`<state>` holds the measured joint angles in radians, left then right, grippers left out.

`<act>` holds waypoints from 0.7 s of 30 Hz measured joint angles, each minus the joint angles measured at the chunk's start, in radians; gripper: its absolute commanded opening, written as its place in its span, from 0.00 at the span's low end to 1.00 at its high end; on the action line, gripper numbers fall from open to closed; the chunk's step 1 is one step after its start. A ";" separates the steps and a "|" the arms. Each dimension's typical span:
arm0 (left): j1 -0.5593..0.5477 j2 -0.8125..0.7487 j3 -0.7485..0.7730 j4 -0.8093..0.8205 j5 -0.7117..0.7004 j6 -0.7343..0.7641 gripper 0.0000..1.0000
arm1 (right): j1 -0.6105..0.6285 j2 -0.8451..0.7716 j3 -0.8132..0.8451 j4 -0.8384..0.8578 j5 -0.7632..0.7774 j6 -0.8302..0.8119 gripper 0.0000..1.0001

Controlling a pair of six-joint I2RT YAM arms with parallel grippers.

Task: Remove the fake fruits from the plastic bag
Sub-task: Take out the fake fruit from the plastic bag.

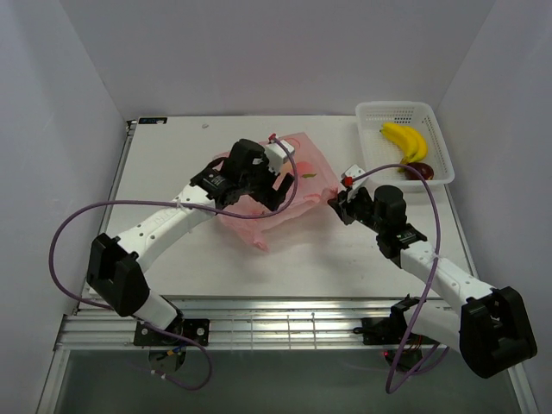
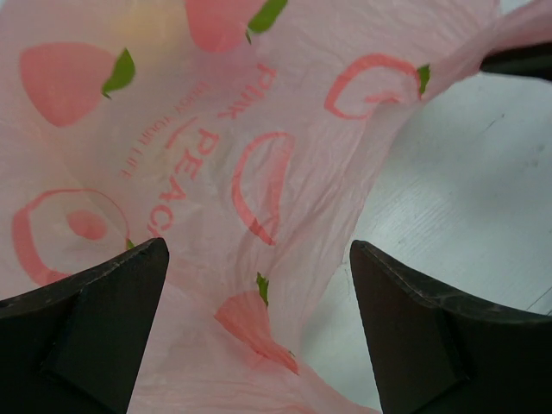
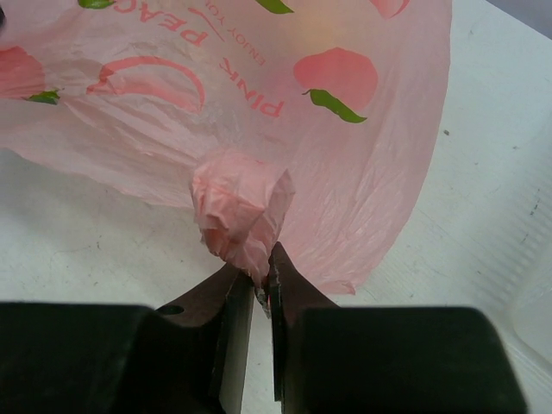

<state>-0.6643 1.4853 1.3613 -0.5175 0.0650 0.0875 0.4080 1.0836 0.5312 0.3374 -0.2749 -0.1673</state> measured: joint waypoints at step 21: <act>-0.192 0.094 -0.106 -0.032 -0.450 0.100 0.98 | 0.000 -0.026 0.027 -0.054 -0.033 0.023 0.17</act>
<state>-0.8562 1.5791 1.2556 -0.5499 -0.3851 0.1871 0.4080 1.0573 0.5583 0.2836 -0.3077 -0.1448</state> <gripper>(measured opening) 0.979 0.168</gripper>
